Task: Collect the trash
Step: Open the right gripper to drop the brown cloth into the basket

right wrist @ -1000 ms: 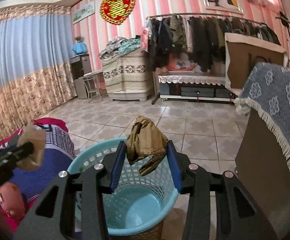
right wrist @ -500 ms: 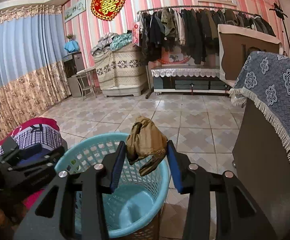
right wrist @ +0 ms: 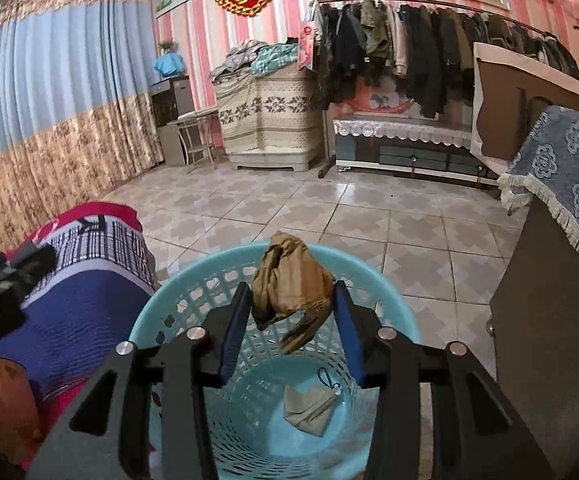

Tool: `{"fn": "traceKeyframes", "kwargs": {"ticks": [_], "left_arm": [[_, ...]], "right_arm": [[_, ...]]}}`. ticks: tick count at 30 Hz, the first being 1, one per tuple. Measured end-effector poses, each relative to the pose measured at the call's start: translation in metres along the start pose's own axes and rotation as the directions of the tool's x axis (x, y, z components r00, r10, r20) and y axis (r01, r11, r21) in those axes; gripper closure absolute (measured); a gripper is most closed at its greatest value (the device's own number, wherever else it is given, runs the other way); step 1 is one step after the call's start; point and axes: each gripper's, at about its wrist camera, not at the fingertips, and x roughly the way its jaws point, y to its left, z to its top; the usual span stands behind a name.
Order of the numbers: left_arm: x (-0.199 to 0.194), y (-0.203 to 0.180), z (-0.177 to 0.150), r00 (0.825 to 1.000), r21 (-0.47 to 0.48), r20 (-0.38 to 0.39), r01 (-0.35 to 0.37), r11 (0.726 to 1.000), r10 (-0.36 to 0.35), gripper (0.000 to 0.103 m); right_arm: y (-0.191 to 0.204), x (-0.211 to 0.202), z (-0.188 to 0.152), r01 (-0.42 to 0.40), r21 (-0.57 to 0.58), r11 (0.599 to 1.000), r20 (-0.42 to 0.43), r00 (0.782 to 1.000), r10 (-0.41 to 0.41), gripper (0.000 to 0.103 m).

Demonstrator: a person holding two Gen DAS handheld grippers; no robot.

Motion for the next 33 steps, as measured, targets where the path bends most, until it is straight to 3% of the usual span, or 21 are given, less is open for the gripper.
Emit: {"fn": "traceKeyframes", "kwargs": {"ticks": [1,6,18,33], "left_arm": [[-0.002,0.003,0.001,1.0,-0.007,-0.001,-0.001,1.0,0.001,0.006],[-0.009,0.017,0.003,1.0,-0.042,0.002,0.005,0.999,-0.005,0.006],[-0.036,0.039,0.006,0.999,-0.044,0.029,-0.015,0.999,0.017,0.006],[-0.091,0.124,-0.003,0.993,-0.095,0.048,-0.106,0.99,0.111,0.006]], "right_arm": [[0.002,0.001,0.0,0.002,-0.005,1.0,0.002,1.0,-0.002,0.058],[0.007,-0.01,0.006,0.004,-0.015,1.0,0.048,0.999,-0.003,0.031],[0.01,-0.032,0.016,-0.012,0.007,1.0,0.093,0.996,0.011,0.01],[0.071,-0.061,0.019,-0.11,-0.063,0.992,0.116,0.986,0.117,0.008]]}}
